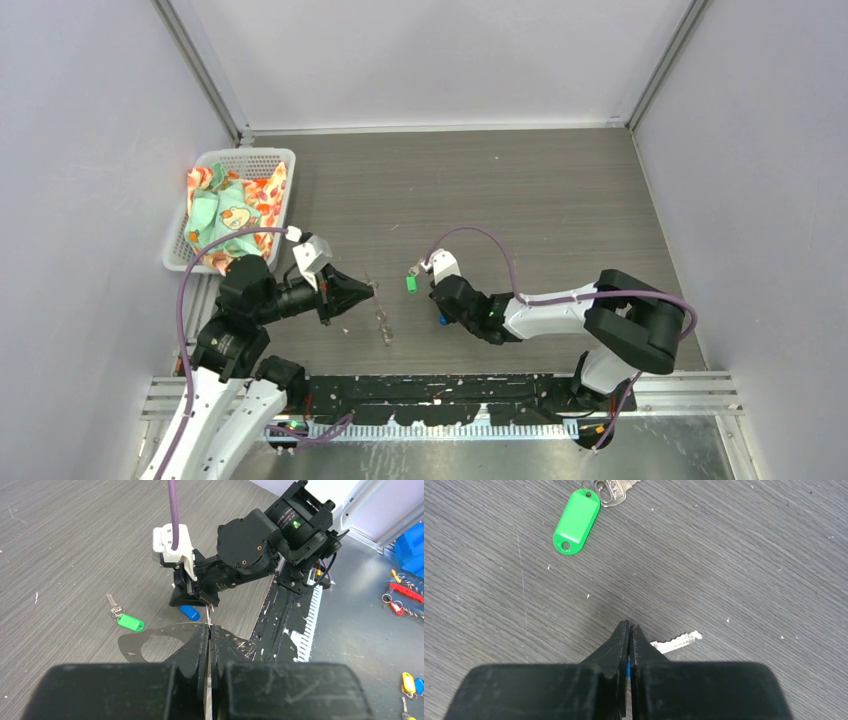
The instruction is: Put the keys on the keyring
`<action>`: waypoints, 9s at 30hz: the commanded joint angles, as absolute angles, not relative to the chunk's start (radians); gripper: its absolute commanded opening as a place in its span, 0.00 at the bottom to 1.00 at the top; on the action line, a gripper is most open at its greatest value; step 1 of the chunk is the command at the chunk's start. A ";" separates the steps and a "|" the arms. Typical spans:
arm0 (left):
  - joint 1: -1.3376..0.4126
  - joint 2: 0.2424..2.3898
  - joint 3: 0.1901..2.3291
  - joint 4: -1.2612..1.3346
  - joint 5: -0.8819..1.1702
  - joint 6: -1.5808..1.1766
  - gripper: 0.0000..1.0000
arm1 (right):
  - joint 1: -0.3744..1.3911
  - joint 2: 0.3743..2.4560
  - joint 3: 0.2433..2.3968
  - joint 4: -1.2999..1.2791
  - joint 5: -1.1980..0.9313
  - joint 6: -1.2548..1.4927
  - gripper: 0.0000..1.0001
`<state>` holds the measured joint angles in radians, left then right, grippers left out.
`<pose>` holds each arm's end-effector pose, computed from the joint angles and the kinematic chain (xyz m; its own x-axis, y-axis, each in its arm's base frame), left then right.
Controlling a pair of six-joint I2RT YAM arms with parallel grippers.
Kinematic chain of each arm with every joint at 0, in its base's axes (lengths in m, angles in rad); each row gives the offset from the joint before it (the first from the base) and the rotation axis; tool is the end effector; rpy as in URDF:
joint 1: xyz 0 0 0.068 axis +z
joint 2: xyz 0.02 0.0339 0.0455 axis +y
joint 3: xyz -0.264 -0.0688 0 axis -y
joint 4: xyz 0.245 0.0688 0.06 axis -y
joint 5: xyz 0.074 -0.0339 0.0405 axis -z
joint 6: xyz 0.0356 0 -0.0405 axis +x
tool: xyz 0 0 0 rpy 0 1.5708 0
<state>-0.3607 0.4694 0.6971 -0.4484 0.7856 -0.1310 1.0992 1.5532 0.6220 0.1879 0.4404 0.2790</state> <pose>0.0907 -0.0611 0.3250 -0.3200 0.0220 -0.9472 0.8608 0.4244 -0.2810 0.1443 0.2496 0.1448 -0.4782 -0.3894 -0.7872 -0.5529 0.8299 -0.0746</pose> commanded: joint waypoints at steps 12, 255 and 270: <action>-0.360 0.473 0.748 -0.433 0.794 -0.150 0.01 | 1.096 1.479 0.675 0.214 0.412 0.325 0.49; -0.360 0.345 0.680 -0.404 1.022 0.113 0.01 | 1.078 1.282 1.161 -0.255 -0.293 0.262 0.08; -0.360 0.335 0.680 -0.369 1.024 0.080 0.00 | 1.077 1.319 1.190 -0.286 -0.388 0.265 0.15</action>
<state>-0.3584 0.3538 0.6651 -0.4610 0.9794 0.1036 1.0855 1.3136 1.1622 -0.2371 -0.3801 0.2756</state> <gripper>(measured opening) 0.018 0.153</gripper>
